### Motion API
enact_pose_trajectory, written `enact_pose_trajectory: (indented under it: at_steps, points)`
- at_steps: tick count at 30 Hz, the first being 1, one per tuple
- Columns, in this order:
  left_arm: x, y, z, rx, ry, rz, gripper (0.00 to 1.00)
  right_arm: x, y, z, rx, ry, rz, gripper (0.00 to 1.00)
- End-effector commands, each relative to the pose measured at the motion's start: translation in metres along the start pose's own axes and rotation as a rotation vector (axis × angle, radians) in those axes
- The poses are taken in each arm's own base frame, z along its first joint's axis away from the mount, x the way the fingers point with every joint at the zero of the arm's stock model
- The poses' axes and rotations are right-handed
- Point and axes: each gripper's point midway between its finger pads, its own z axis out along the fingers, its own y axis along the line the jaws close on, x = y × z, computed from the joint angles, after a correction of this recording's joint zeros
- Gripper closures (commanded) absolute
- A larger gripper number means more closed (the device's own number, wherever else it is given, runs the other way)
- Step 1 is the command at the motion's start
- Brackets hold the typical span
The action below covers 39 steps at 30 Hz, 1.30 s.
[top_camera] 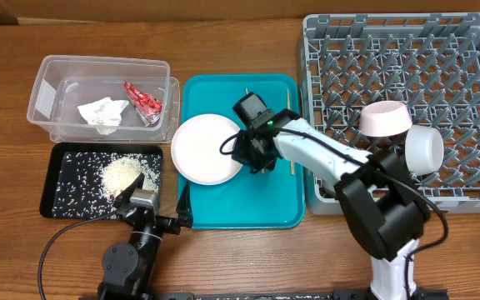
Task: Sort waste into correct bins and load items into the dishwasher
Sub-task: 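Lift the white plate and stand it upright in the dish rack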
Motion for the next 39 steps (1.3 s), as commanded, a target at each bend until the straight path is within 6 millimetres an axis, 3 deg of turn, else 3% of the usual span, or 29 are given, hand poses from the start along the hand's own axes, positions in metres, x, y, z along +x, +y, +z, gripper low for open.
enact_pose_trajectory:
  at_steps: [1,6,8,12,14,16,22,25,31,35,37,39]
  points:
    - [-0.001,0.000,0.000,0.004,-0.006,0.000,0.00,-0.033,0.006,-0.081,-0.029,-0.226,-0.085,0.96]
    - [-0.001,0.000,0.000,0.004,-0.006,0.000,0.00,-0.068,-0.023,-0.174,0.107,-0.546,-0.166,0.96]
    - [-0.001,0.000,0.000,0.004,-0.006,0.000,0.00,-0.089,-0.051,-0.228,0.266,-0.755,-0.179,0.96]
    - [-0.001,0.000,0.000,0.004,-0.006,0.000,0.00,-0.113,-0.105,-0.312,0.621,-1.074,-0.085,0.96]
    - [-0.001,0.000,0.000,0.004,-0.006,0.000,0.00,-0.118,-0.129,-0.343,0.778,-1.179,-0.003,0.96]
    - [-0.001,0.000,0.000,0.004,-0.006,0.000,0.00,-0.125,-0.151,-0.357,0.868,-1.220,0.069,0.96]
    - [-0.001,0.000,0.000,0.004,-0.006,0.000,0.00,-0.152,-0.197,-0.353,0.982,-1.173,0.161,0.96]
    - [-0.001,0.000,0.000,0.004,-0.006,0.000,0.00,-0.169,-0.215,-0.341,1.012,-1.120,0.161,0.96]
    - [-0.001,0.000,0.000,0.004,-0.006,0.000,0.00,-0.198,-0.219,-0.291,0.981,-1.024,0.092,0.96]
    - [-0.001,0.000,0.000,0.004,-0.006,0.000,0.00,-0.208,-0.211,-0.272,0.937,-1.003,0.052,0.95]
    - [-0.001,0.000,0.000,0.004,-0.006,0.000,0.00,-0.208,-0.206,-0.269,0.919,-0.998,0.039,0.85]
    - [-0.001,0.000,0.000,0.004,-0.006,0.000,0.00,-0.206,-0.200,-0.271,0.931,-1.004,0.020,0.49]
